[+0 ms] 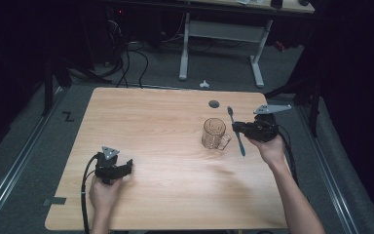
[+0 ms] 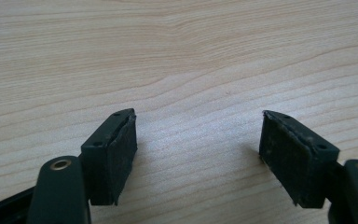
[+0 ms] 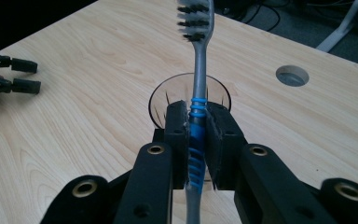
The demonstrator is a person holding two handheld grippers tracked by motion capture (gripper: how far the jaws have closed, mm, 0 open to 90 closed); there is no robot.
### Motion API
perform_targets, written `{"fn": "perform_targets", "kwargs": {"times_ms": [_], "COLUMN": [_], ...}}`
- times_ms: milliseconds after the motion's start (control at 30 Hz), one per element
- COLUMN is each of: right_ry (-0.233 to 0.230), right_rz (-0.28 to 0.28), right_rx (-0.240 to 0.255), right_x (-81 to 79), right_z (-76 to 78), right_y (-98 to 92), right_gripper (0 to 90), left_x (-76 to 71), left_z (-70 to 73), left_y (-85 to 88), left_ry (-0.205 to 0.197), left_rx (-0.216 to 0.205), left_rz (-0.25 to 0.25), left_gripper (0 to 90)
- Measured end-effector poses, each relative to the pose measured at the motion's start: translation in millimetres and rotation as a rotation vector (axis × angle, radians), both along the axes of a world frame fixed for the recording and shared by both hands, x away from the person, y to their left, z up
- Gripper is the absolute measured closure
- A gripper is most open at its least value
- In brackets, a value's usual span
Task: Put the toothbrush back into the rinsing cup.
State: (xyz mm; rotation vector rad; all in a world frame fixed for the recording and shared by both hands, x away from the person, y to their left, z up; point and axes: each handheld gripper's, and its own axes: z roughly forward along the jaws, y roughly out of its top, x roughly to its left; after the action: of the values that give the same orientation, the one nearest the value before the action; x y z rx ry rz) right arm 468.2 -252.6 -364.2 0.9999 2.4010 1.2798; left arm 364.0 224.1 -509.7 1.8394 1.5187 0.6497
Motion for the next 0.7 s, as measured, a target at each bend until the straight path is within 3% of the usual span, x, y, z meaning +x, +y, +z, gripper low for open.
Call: {"fn": "perform_targets", "kwargs": {"times_ms": [700], "right_ry": [-0.057], "right_rz": [-0.014], "right_rx": [0.066], "right_x": [9.6], "right_z": [12.5], "right_y": [12.3], "right_gripper": [80.1], "left_x": [0.0], "left_z": [-0.1], "left_y": [0.2], "left_ry": [-0.001], "left_rx": [-0.004], "left_rz": [0.0], "left_gripper": [28.1]}}
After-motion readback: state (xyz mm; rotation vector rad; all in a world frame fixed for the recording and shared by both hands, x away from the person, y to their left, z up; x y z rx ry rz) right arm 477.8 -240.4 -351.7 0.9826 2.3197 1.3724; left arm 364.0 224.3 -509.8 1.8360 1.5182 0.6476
